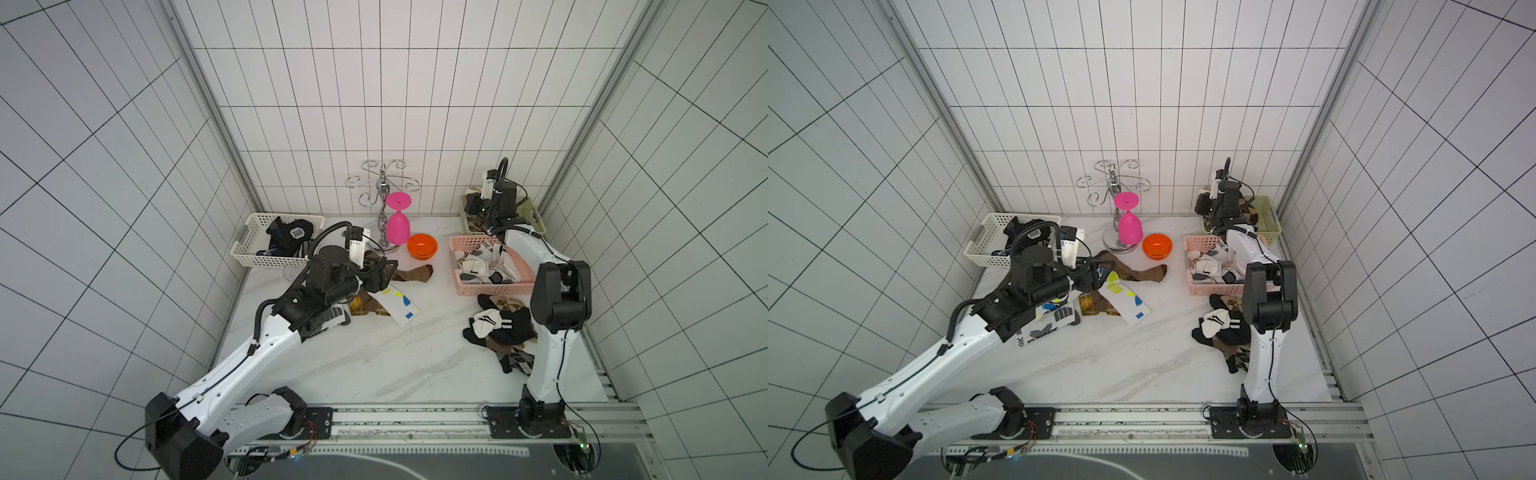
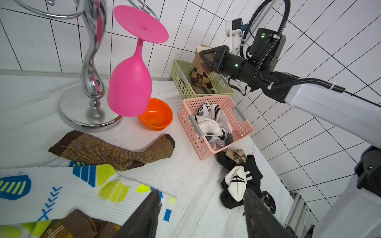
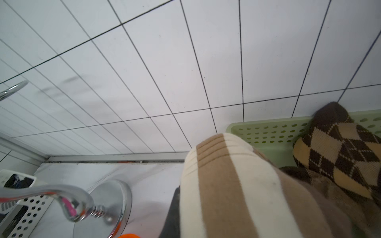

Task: Sort the socks into the basket by color
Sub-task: Place the sock in the bin.

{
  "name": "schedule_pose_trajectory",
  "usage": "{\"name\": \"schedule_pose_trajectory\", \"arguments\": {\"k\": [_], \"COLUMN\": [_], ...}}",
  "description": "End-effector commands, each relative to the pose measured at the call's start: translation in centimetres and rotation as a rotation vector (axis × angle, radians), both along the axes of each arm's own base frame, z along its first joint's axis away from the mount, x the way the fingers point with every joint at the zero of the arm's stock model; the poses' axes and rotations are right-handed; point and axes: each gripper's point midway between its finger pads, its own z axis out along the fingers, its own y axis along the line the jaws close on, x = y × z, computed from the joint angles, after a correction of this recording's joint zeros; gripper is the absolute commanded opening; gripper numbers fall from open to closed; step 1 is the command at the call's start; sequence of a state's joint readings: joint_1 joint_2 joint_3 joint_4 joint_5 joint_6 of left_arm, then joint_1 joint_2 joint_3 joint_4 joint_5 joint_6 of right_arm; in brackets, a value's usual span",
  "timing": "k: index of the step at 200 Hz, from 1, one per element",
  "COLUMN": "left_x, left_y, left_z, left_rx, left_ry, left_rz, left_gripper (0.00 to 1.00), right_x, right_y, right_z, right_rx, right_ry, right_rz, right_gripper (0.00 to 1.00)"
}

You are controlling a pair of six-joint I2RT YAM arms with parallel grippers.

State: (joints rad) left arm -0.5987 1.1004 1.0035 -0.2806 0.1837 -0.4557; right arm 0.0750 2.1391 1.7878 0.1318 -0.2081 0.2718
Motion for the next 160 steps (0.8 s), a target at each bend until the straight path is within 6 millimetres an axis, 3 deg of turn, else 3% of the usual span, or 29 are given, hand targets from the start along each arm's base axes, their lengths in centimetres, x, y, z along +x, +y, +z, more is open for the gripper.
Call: {"name": "schedule_pose_trajectory", "arguments": {"k": [1, 52, 99, 123, 160], "left_x": [1.0, 3.3, 5.4, 6.2, 7.1], "left_y": [0.0, -0.5, -2.2, -3.1, -3.8], "left_z": [-0.1, -1.5, -3.0, -3.3, -3.5], "left_rx": [0.001, -0.012, 0.003, -0.002, -0.005], "left_ry": [-0.003, 0.040, 0.086, 0.098, 0.103], "left_rz": [0.019, 0.044, 0.004, -0.015, -0.024], "left_gripper": [0.65, 0.65, 0.65, 0.65, 0.65], "right_x": [3.5, 9.0, 9.1, 8.3, 8.2], "right_y": [-2.9, -10.6, -18.6, -20.6, -21.5], "right_z": [5.2, -1.1, -7.7, -9.0, -8.2], "right_rx": [0.020, 0.154, 0.323, 0.323, 0.317], "right_ry": [-0.178, -0.122, -0.027, 0.001, -0.020], "right_rz": [-0.024, -0.084, -0.176, -0.210, -0.218], "right_gripper": [0.00, 0.02, 0.05, 0.05, 0.05]}}
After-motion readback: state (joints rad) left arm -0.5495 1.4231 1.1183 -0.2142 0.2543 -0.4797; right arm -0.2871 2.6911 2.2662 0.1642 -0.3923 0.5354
